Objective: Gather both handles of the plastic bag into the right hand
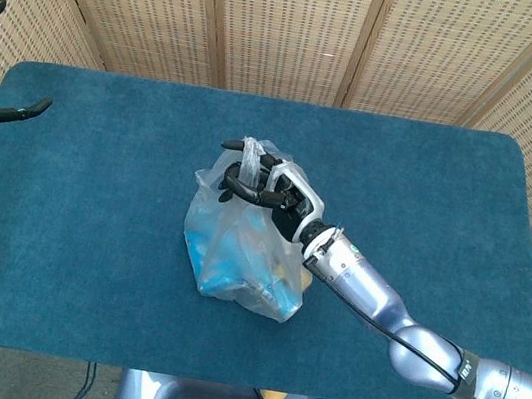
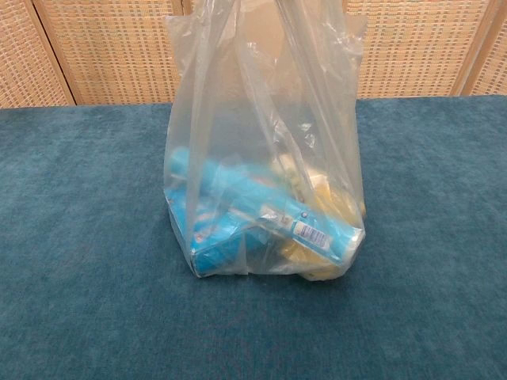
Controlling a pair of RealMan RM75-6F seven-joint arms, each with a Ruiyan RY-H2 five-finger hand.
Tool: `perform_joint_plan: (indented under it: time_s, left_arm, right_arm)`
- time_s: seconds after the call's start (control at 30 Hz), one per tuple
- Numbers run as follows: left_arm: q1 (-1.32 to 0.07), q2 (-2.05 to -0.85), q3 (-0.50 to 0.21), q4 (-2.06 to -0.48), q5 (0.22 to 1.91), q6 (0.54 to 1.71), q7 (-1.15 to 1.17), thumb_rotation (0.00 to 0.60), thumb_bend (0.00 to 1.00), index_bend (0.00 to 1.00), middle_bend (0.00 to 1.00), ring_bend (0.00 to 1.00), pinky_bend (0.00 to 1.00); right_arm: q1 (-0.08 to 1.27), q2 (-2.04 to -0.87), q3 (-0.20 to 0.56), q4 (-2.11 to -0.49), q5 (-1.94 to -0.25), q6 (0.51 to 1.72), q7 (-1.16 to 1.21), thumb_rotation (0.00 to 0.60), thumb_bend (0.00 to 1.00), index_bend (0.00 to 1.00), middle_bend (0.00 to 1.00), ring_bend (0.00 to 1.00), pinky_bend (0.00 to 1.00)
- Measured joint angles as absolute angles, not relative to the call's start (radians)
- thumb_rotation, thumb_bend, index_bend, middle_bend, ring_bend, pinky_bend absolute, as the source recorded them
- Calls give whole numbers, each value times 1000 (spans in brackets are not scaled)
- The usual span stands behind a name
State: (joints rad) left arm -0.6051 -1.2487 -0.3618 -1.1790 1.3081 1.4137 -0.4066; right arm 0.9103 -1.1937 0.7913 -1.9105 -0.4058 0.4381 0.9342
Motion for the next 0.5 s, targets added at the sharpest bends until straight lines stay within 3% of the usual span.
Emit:
perform_joint_plan:
  time_s: [0.23,0.37,0.5]
  left_arm:
    - [-576,-1265,-352,-1144,1304,1419,-450,600,41,0,0,0,0]
    - [-555,-1269,-347,-1139,1303,1430,-470,600,42,0,0,0,0]
    - [-528,-1262,-337,-1147,1304,1444,-475,600,44,0,0,0,0]
  right_arm:
    - [905,-1185,797,-1910,-407,417,937,600,317,566,643,512,462]
    - [908,-1183,793,-1904,-409,418,929,600,241,603,684,541,467]
    - [912,-1179,788,-1898,-412,423,920,600,249,655,728,587,525]
